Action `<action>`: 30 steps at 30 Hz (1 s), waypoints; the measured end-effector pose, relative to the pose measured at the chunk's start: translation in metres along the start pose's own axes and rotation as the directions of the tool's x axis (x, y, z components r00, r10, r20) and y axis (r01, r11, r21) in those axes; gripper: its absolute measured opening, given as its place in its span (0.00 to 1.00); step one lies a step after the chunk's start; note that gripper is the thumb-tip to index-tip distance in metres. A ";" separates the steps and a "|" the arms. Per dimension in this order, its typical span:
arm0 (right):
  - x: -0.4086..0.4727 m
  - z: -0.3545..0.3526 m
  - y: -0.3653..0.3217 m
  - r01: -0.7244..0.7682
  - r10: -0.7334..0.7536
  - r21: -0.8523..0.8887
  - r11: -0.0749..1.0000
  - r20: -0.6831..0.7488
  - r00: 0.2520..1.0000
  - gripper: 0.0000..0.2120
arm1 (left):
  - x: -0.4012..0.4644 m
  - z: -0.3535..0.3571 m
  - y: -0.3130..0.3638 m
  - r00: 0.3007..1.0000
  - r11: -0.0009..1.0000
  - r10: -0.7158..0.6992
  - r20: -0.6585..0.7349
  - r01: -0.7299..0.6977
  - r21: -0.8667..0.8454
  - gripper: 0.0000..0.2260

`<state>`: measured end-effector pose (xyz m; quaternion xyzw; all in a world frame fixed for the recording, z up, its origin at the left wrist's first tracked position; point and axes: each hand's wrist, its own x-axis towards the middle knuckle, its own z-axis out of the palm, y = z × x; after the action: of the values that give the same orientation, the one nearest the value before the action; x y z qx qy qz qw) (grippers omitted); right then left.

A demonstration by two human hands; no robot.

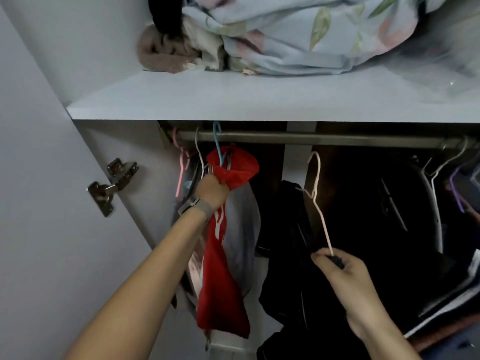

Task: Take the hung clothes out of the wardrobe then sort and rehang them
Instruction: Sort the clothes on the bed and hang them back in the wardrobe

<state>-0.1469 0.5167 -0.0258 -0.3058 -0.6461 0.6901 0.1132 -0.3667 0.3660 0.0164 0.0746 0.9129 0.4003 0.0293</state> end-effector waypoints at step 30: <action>0.111 0.144 -0.032 0.203 -0.193 -0.121 0.972 0.095 0.977 0.20 | -0.066 -0.019 -0.095 0.999 0.943 -0.024 0.039 0.035 -0.330 0.13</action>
<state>-0.3237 0.4635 -0.0283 -0.2176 -0.7212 0.6437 0.1344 -0.3141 0.2784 -0.0414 0.0619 0.8331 0.5461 0.0631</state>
